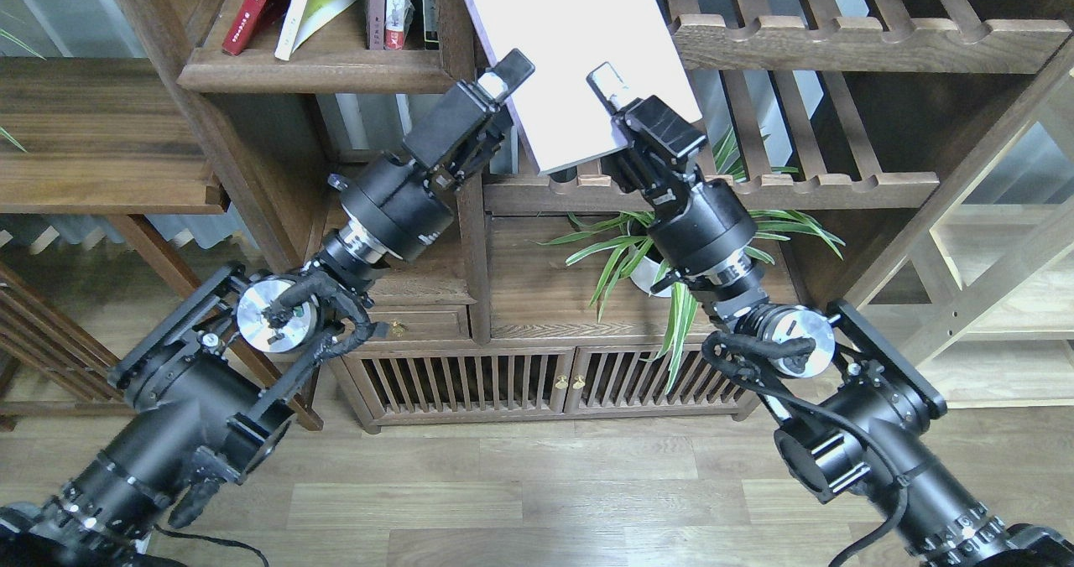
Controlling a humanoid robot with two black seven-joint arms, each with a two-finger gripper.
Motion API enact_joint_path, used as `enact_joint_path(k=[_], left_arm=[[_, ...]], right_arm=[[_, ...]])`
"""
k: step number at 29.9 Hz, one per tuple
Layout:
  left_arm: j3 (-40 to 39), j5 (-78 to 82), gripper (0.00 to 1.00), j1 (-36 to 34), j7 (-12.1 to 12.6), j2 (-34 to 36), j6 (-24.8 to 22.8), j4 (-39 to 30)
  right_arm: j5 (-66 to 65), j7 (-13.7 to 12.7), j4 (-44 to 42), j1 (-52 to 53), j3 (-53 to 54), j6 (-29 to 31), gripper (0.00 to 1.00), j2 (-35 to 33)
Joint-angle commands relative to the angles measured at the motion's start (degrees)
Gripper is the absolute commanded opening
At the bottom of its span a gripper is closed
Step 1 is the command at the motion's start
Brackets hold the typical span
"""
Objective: Organize books on shelf
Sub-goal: 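Pull the white book down and grasp it with the left gripper, then carry the white book up with the left gripper, release right gripper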
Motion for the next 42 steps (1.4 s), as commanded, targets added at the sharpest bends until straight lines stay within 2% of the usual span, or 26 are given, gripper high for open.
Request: enact_joint_path(k=[1,7,16,23,26,29,32,36,42], left_arm=[[-1.77,0.00,0.97,-0.78,0.27,0.31,0.00,0.50],[-3.18,0.00,0.96,-1.04,2.99,2.15,0.00,0.59],[-4.41,0.00,0.93,-2.18,3.78,2.42,0.00,1.03],[-4.68,-0.08,0.89,-2.71,6.42,2.51,0.05,1.03],[-4.76,-0.17,0.84,-2.62,7.12,3.38,0.14,1.03],[-4.85,-0.52,0.70,-2.45,7.13,4.44,0.00,0.94],[-4.85,-2.45,0.62,-2.53,7.21,4.79,0.00,0.94],[-4.50,-2.72,0.55,-2.45,7.21,6.11,0.00,0.50],[-4.59,-2.81,0.52,-2.54,7.21,6.11,0.00,0.33]], right_arm=[[-0.10,-0.01,-0.01,0.00,-0.38,0.00,0.04,0.01],[-0.10,-0.44,-0.01,0.00,-0.47,0.00,0.04,0.18],[-0.45,-0.97,-0.01,0.00,-2.31,0.00,0.04,0.44],[-0.80,-0.97,-0.01,0.00,-2.93,0.00,0.05,0.88],[-1.24,-0.97,-0.01,0.00,-2.93,0.00,0.05,1.32],[-1.85,-0.97,-0.01,0.00,-2.93,0.00,0.05,1.67],[-2.64,-0.97,-0.01,0.00,-2.93,0.00,0.05,2.64],[-3.61,-0.97,-0.01,0.00,-3.02,0.00,0.05,3.87],[-4.93,-0.97,-0.01,0.00,-3.63,0.00,0.05,5.45]])
